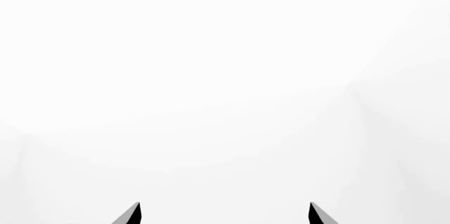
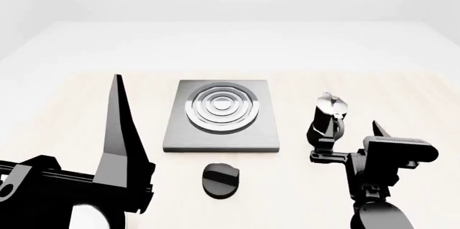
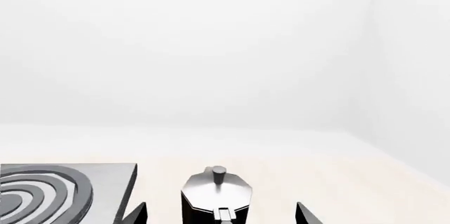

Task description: Turn on the stove and put the moka pot on it.

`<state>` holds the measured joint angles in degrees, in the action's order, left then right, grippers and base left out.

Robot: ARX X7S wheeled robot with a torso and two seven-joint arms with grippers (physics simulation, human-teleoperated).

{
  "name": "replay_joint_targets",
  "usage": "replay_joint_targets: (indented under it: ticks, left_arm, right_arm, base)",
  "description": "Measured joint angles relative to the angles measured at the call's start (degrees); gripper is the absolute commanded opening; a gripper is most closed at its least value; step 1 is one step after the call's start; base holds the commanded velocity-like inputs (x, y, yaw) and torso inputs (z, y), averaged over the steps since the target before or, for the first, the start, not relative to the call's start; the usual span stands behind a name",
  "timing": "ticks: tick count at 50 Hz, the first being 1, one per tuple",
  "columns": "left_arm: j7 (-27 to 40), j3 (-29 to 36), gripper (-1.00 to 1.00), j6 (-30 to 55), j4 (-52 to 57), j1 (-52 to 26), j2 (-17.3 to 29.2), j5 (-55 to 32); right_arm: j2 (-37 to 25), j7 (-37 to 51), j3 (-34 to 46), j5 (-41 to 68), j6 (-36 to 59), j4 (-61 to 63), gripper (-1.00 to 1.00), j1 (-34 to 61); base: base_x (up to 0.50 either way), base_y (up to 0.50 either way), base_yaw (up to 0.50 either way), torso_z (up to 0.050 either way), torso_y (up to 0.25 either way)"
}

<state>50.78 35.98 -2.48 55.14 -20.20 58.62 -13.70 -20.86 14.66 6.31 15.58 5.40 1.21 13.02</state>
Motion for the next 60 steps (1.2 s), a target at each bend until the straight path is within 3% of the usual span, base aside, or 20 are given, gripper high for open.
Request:
replay_joint_targets:
  ticks: [60]
  left_arm:
    - [-0.56,-0.19,1.00,-3.75,-2.33,1.23,-0.27,-0.73]
  right_arm:
    - [3.01,-1.11,2.41,-3.02,-8.06,-22.31,1.00,5.45]
  base:
    - [0.00,0.00,0.00,0.000,0.000]
